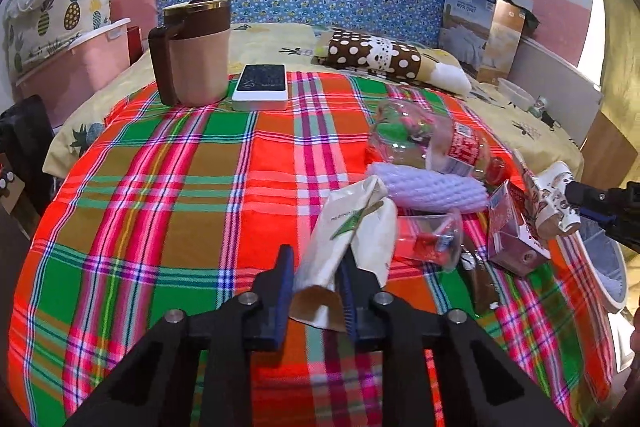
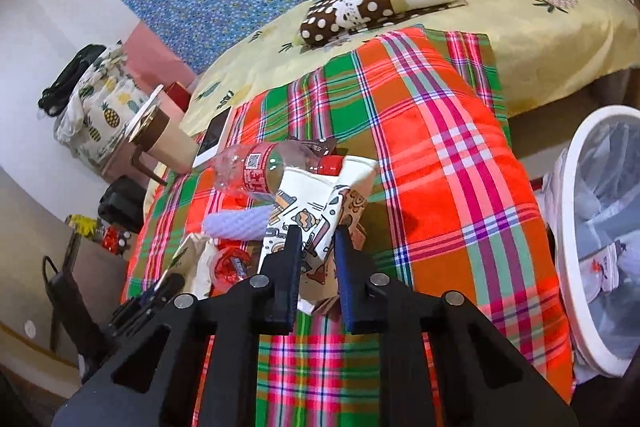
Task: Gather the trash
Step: 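Grasp the cream paper bag with the left tool while the right tool grasps the white printed paper cup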
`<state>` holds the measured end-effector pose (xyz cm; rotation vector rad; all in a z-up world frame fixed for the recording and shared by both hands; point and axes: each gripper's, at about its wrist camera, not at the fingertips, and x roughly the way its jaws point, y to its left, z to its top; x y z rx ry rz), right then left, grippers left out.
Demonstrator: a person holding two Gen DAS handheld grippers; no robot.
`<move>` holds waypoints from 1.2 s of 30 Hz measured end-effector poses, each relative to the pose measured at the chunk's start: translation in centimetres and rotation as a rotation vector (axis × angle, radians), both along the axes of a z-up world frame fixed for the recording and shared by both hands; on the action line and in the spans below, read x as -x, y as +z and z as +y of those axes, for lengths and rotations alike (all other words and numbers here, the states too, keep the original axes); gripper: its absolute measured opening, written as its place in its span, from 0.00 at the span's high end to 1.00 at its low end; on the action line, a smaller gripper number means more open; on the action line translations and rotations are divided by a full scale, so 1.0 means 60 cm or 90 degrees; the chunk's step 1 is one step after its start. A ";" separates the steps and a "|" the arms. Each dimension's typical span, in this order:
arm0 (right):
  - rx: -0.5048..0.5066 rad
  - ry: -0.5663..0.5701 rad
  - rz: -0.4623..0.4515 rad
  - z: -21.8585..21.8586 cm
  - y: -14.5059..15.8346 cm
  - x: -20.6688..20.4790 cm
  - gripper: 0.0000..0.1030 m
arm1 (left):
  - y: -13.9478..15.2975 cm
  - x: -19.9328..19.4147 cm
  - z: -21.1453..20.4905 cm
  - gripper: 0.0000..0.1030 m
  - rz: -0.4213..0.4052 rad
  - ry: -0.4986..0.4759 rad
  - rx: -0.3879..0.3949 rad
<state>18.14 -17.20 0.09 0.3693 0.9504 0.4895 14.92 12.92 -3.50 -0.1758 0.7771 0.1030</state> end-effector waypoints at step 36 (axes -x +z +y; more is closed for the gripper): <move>0.093 0.078 0.022 -0.042 -0.050 0.091 0.65 | 0.019 0.139 -0.151 0.67 0.015 -0.081 0.021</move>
